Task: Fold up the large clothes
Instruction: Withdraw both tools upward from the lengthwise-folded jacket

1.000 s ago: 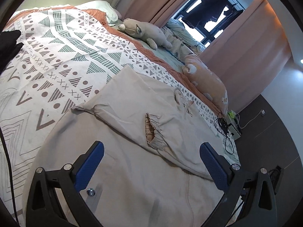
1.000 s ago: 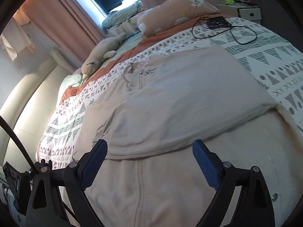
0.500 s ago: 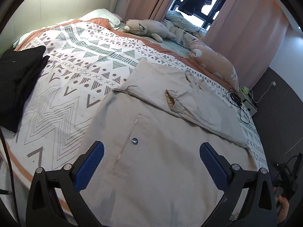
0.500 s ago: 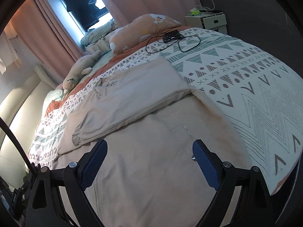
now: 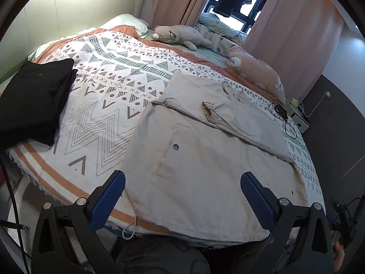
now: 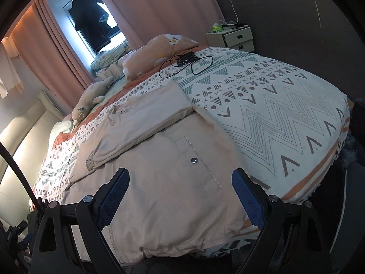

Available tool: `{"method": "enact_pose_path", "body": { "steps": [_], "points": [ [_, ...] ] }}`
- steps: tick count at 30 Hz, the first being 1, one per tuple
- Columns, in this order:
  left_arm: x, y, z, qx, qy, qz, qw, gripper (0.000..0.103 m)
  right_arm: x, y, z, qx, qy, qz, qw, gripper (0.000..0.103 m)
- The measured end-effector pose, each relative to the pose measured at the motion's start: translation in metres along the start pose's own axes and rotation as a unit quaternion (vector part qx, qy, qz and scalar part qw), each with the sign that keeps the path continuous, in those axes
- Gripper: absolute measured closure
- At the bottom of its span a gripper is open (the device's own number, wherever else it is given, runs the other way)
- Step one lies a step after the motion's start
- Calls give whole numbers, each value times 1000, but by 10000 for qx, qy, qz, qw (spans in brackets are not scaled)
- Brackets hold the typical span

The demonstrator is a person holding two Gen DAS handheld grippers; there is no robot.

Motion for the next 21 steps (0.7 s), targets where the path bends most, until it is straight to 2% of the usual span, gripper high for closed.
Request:
{"method": "enact_pose_path", "body": {
  "steps": [6, 13, 21],
  "points": [
    [-33, 18, 9, 90, 98, -61, 9999, 0, -38, 19, -28, 73, 122, -206, 9997, 12],
    [-73, 39, 30, -28, 107, -148, 9998, 0, -77, 49, -46, -116, 28, -342, 9993, 12],
    [-103, 57, 53, -118, 125, -282, 9995, 0, -101, 78, -66, -144, -25, -200, 9997, 12]
  ]
}}
Point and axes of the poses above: each gripper's, at about its wrist camera, not at the fingertips, and x roughly the way its jaws point, z to its left, y to its underside, the point moved 8 cm from there along x, roughly the way its jaws point, and after that the axes turned 5 degrees about -x, right-handed, at the moved point
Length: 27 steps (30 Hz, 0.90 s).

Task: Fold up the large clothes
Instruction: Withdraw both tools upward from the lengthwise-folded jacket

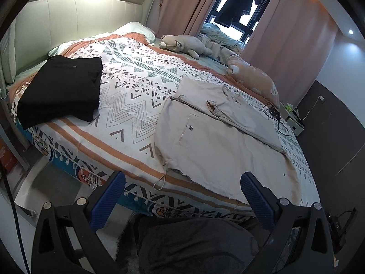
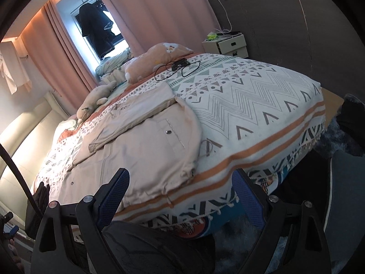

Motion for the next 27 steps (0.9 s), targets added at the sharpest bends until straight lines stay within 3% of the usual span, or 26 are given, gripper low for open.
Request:
{"method": "enact_pose_path", "body": {
  "steps": [7, 14, 17, 27],
  "points": [
    [-9, 16, 34, -242, 225, -116, 9994, 0, -15, 11, 1, -27, 138, 99, 9999, 12],
    [-4, 27, 65, -717, 773, -41, 9944, 0, -24, 17, 12, -46, 32, 263, 9996, 12],
    [2, 24, 71, -785, 852, -57, 9932, 0, -16, 13, 12, -135, -60, 296, 9995, 12],
    [66, 19, 63, -896, 855, 278, 9919, 0, 44, 19, -10, 447, -45, 673, 9967, 12]
  ]
}}
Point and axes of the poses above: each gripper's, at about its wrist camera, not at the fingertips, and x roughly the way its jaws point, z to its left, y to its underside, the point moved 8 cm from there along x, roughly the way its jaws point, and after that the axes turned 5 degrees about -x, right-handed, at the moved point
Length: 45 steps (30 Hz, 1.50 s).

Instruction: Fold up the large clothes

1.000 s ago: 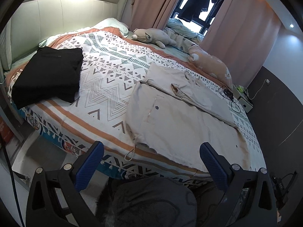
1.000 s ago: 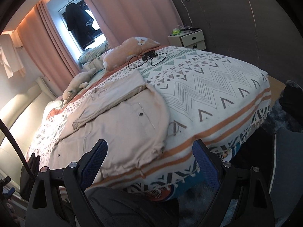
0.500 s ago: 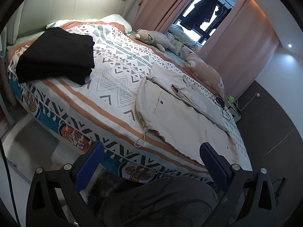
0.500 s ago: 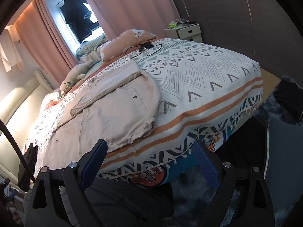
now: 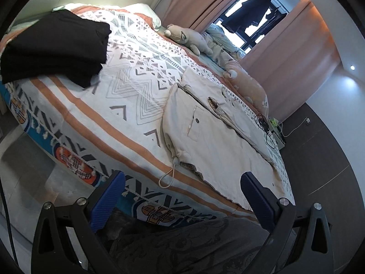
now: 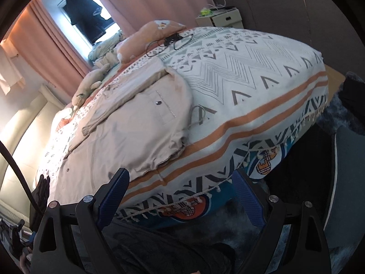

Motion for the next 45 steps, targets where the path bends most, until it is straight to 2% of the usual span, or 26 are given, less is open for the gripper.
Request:
{"method": "enact_pose_path", "body": {
  "steps": [3, 6, 8, 11, 12, 13, 15, 18, 20, 22, 26, 33, 36, 38, 40, 42, 44, 45],
  "points": [
    [23, -7, -4, 48, -76, 106, 9999, 0, 20, -10, -1, 136, -92, 130, 9998, 12],
    [44, -14, -5, -25, -62, 171, 9998, 0, 40, -18, 3, 395, -587, 128, 9974, 12],
    [59, -18, -3, -85, -101, 231, 9996, 0, 53, -22, 1, 535, -771, 111, 9955, 12],
    [76, -22, 0, -104, -140, 293, 9994, 6, 73, -25, -5, 663, -707, 178, 9951, 12],
    [81, -22, 2, -136, -154, 334, 9992, 10, 80, -27, -5, 685, -702, 210, 9950, 17],
    [87, -23, 4, -185, -152, 388, 9990, 16, 88, -27, -2, 714, -702, 247, 9947, 32],
    [100, -24, 9, -303, -146, 505, 9982, 25, 103, -30, -2, 815, -755, 360, 9932, 45],
    [117, -27, 15, -458, -114, 613, 9970, 29, 126, -35, 1, 831, -774, 444, 9925, 54],
    [127, -30, 19, -587, -151, 658, 9960, 30, 136, -38, 1, 902, -756, 497, 9918, 55],
    [137, -31, 22, -701, -158, 740, 9947, 42, 145, -42, -1, 1012, -713, 519, 9910, 55],
    [153, -36, 28, -869, -162, 837, 9926, 43, 160, -54, -4, 1158, -679, 473, 9898, 55],
    [177, -44, 21, -1078, 44, 986, 9893, 44, 181, -72, -8, 1385, -835, 442, 9858, 55],
    [181, -44, 18, -1010, 48, 1042, 9894, 44, 185, -72, -10, 1420, -874, 460, 9849, 55],
    [180, -41, 17, -1172, 213, 1108, 9867, 44, 185, -70, -7, 1341, -844, 484, 9862, 55],
    [180, -37, 16, -1204, 238, 1162, 9856, 51, 185, -64, -3, 1253, -879, 540, 9867, 55],
    [178, -32, 14, -1170, 245, 1169, 9859, 52, 183, -60, 1, 1207, -917, 556, 9869, 55],
    [177, -27, 13, -1193, 262, 1180, 9855, 56, 182, -56, 2, 1228, -916, 562, 9866, 61],
    [176, -25, 13, -1191, 231, 1186, 9855, 61, 182, -53, 2, 1223, -908, 566, 9867, 67]
  ]
}}
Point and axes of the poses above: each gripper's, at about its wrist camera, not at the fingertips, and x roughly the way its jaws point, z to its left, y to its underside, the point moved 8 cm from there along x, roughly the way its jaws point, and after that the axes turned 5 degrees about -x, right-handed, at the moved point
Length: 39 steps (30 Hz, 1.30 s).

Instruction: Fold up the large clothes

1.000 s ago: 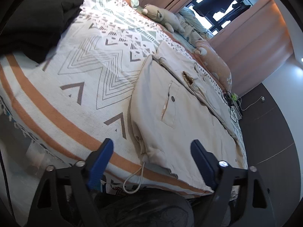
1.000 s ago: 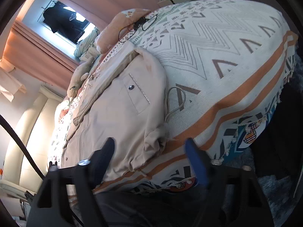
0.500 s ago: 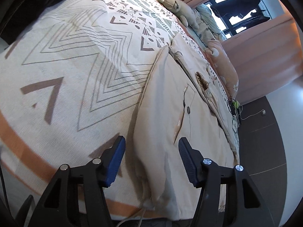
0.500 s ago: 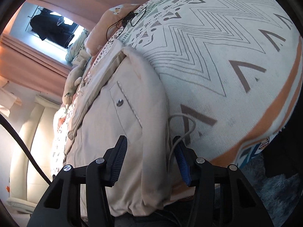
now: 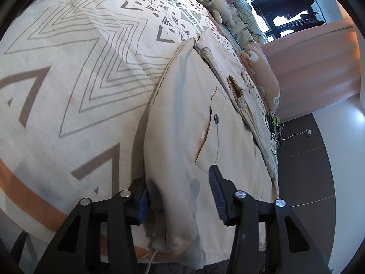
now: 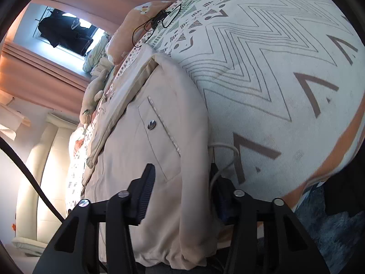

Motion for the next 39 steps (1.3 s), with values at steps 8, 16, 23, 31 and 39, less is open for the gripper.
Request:
{"method": "enact_pose_path", "body": {
  "steps": [8, 16, 23, 31, 39],
  "points": [
    [-15, 6, 8, -316, 100, -334, 9989, 92, -22, 2, -1, 45, -232, -317, 9992, 97],
    [-55, 11, -8, -135, 419, -608, 9972, 93, -63, 15, 11, -95, -699, -591, 9958, 99],
    [-92, 21, -13, -114, 771, -758, 9941, 93, -104, 29, 13, -228, -977, -740, 9922, 99],
    [-142, 44, -20, 0, 1233, -945, 9879, 94, -153, 47, 23, -432, -1281, -991, 9859, 99],
    [-189, 71, -22, 167, 1561, -1116, 9813, 94, -198, 70, 21, -605, -1522, -1207, 9791, 99]
  ]
}}
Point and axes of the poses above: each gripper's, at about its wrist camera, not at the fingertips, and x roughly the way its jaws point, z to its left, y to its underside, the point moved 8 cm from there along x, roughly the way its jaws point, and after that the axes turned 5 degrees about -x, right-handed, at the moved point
